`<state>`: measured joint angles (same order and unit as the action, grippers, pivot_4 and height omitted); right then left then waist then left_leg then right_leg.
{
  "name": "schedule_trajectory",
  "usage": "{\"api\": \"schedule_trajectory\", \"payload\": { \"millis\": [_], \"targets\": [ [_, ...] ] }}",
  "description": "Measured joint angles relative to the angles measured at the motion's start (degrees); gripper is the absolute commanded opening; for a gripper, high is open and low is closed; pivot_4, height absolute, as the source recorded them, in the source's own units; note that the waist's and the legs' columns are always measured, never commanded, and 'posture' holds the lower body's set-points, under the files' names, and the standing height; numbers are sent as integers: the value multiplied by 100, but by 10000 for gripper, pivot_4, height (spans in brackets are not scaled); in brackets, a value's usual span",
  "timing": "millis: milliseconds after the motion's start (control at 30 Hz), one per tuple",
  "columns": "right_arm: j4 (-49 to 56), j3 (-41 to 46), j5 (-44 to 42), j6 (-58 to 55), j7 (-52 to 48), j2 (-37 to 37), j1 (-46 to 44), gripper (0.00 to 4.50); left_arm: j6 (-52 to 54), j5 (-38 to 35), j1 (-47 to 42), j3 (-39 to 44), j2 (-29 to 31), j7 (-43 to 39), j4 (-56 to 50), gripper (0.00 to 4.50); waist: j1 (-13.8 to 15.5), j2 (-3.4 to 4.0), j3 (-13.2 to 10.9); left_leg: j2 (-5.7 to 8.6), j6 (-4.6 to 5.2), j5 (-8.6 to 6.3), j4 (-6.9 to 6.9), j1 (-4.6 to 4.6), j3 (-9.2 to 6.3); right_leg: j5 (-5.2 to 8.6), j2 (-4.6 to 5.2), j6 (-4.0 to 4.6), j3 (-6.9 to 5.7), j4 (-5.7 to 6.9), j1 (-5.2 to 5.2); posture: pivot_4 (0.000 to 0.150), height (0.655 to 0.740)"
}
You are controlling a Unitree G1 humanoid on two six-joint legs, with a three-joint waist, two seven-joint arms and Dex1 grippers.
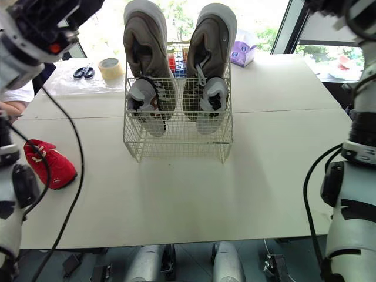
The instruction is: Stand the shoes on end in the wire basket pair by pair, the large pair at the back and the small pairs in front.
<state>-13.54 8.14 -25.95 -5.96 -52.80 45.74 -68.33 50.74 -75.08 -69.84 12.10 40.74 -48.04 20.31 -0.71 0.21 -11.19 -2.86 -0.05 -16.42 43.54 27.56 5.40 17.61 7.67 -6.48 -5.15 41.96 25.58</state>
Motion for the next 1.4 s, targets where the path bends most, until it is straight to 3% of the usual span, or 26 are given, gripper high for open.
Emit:
{"api": "schedule_trajectory", "payload": {
  "millis": [233,433,533,733,800,1000,1200,1333,1400],
  "targets": [
    [538,-332,126,-77,-141,-317,63,17733,239,296,-450,163,-605,-86,344,45000,-13,-10,-6,-2,-2,2,-3,1,-1,0,0,0,1,1,5,1500,6675],
    [752,-524,408,89,-313,-355,220,17733,968,71,-801,518,-506,229,199,45000,-9,-10,-6,-2,-5,3,-7,-3,-1,0,1,0,1,3,5,1500,6675],
    [771,-527,562,259,-435,-328,219,17733,1342,147,-916,516,-330,137,265,35947,-12,-12,-7,-1,-5,3,-6,-3,0,0,1,0,1,2,4,1500,6675],
    [790,-521,680,371,-561,-329,219,17733,1493,688,-930,410,-279,-409,441,5638,-2,-12,-7,-1,-9,6,-6,-5,0,0,0,0,1,6,4,1500,6675],
    [797,-524,720,351,-567,-329,219,17733,1393,913,-929,395,-314,-520,541,2365,-7,-12,-8,-1,-9,6,-6,-4,1,0,0,0,1,5,4,1500,6675],
    [805,-528,815,243,-567,-330,220,17733,975,1461,-821,411,-508,-938,594,2365,-10,-13,-8,-1,-10,6,-10,-5,3,0,0,0,1,5,6,1500,6675],
    [928,-480,752,-26,-465,-390,278,44755,923,1364,-668,876,-912,-478,651,2365,-2,-14,-9,-2,-10,7,-10,-4,0,0,2,0,1,4,6,1500,6675],
    [1098,158,-50,-1090,-41,-409,552,44755,1020,877,-587,1473,-1174,238,583,2365,1,-17,-10,-3,-10,7,-9,-3,-4,-1,3,1,1,3,2,1500,6675],
    [1308,803,-1045,-2186,307,-435,980,44755,1019,548,-463,1873,-1290,664,460,2365,10,-19,-10,-5,-10,7,-9,-8,-15,-1,3,1,-3,1,-7,1500,6675]
  ]
}}
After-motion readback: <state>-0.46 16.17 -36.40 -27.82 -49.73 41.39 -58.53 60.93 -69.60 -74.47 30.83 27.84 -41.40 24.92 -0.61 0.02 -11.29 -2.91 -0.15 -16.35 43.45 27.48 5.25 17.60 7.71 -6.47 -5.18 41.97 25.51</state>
